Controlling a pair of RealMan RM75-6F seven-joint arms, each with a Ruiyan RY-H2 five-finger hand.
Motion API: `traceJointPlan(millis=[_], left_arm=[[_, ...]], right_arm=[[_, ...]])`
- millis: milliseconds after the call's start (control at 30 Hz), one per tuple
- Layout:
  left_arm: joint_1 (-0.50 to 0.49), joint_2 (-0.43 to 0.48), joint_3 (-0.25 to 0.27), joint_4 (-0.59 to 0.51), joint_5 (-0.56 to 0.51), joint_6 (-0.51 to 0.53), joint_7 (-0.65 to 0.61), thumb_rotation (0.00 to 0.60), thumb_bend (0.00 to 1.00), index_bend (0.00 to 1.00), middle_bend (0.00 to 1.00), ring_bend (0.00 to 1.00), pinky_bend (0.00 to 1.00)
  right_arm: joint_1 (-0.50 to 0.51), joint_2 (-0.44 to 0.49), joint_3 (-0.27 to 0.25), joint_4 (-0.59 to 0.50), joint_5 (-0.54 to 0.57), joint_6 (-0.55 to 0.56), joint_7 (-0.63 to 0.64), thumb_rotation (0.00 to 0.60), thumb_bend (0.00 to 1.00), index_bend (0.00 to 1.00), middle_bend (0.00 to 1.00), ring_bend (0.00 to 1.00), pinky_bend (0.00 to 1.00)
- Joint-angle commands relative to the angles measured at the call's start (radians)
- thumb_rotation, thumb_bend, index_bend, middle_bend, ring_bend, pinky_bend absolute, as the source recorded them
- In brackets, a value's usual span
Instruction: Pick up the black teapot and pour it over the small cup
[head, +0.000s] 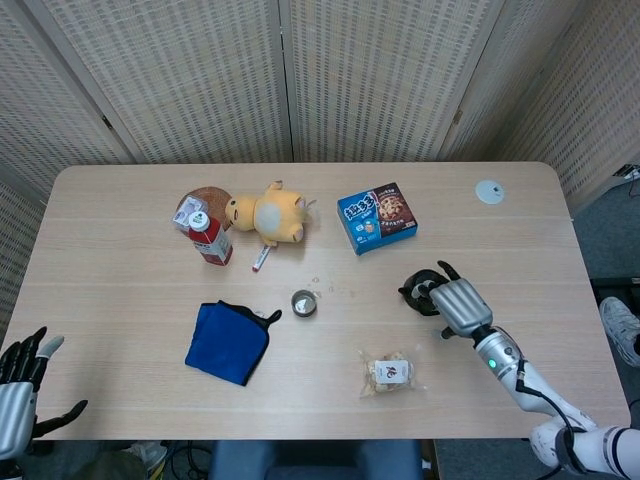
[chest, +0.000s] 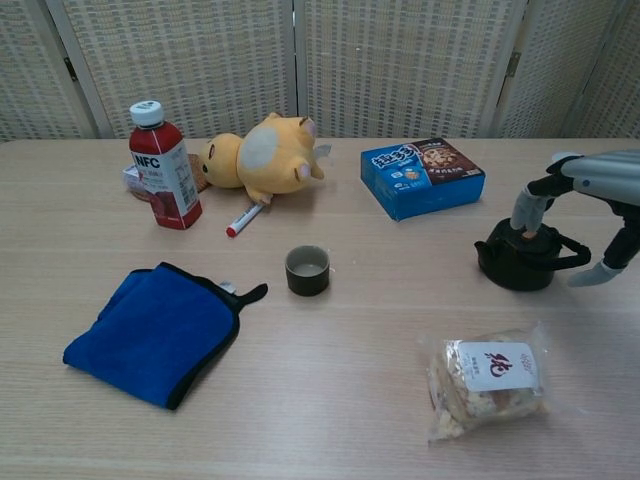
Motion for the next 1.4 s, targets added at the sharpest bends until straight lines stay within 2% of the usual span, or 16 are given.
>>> traceJointPlan(millis=[33, 233, 400, 567, 700, 767, 933, 1000, 1133, 1400], left_arm=[[-0.002, -0.002, 0.0, 0.002, 0.001, -0.003, -0.001, 0.6, 0.0, 0.12, 0.0, 0.0, 0.0], [-0.005, -0.005, 0.0, 0.006, 0.006, -0.002, -0.005, 0.6, 0.0, 0.12, 0.0, 0.0, 0.0], [-0.003, -0.008, 0.002, 0.011, 0.003, -0.003, -0.009, 0.6, 0.0, 0.12, 0.0, 0.0, 0.0], [-0.002, -0.007, 0.001, 0.014, 0.001, -0.002, -0.013, 0.6, 0.0, 0.12, 0.0, 0.0, 0.0], [-0.001, -0.007, 0.0, 0.02, -0.003, -0.002, -0.019, 0.6, 0.0, 0.12, 0.0, 0.0, 0.0], [-0.002, -0.008, 0.001, 0.023, -0.004, -0.005, -0.023, 0.6, 0.0, 0.12, 0.0, 0.0, 0.0], [-0.006, -0.011, 0.002, 0.031, -0.001, -0.011, -0.044, 0.6, 0.0, 0.12, 0.0, 0.0, 0.0], [-0.008, -0.011, 0.002, 0.032, 0.0, -0.013, -0.055, 0.58, 0.0, 0.12, 0.0, 0.0, 0.0], [-0.011, -0.012, 0.004, 0.035, 0.005, -0.015, -0.072, 0.508, 0.0, 0.12, 0.0, 0.0, 0.0], [-0.014, -0.013, 0.003, 0.035, 0.005, -0.017, -0.069, 0.501, 0.0, 0.12, 0.0, 0.0, 0.0]], right_arm=[[-0.013, 0.007, -0.005, -0.006, 0.007, 0.006, -0.004, 0.6, 0.0, 0.34, 0.33, 0.22, 0.13], [-0.029, 0.009, -0.004, -0.001, 0.019, 0.005, -0.009, 0.6, 0.0, 0.34, 0.33, 0.22, 0.15], [-0.032, -0.003, 0.003, 0.011, 0.032, -0.009, -0.004, 0.6, 0.0, 0.34, 0.33, 0.22, 0.01], [-0.03, -0.015, 0.011, 0.011, 0.037, -0.026, 0.007, 0.6, 0.0, 0.34, 0.33, 0.22, 0.0], [-0.039, -0.014, 0.023, -0.002, 0.028, -0.022, 0.065, 0.599, 0.0, 0.34, 0.34, 0.23, 0.0], [-0.045, -0.015, 0.024, -0.001, 0.021, -0.015, 0.077, 0.573, 0.0, 0.34, 0.35, 0.24, 0.0], [-0.057, -0.013, 0.023, -0.006, 0.026, -0.003, 0.059, 0.402, 0.0, 0.34, 0.39, 0.26, 0.0], [-0.06, -0.009, 0.021, -0.013, 0.038, -0.005, 0.04, 0.358, 0.0, 0.34, 0.4, 0.27, 0.0], [-0.058, -0.006, 0.02, -0.014, 0.052, -0.011, 0.001, 0.347, 0.0, 0.36, 0.42, 0.29, 0.0], [-0.041, -0.017, 0.03, 0.007, 0.062, -0.024, -0.051, 0.347, 0.0, 0.37, 0.42, 0.3, 0.0]])
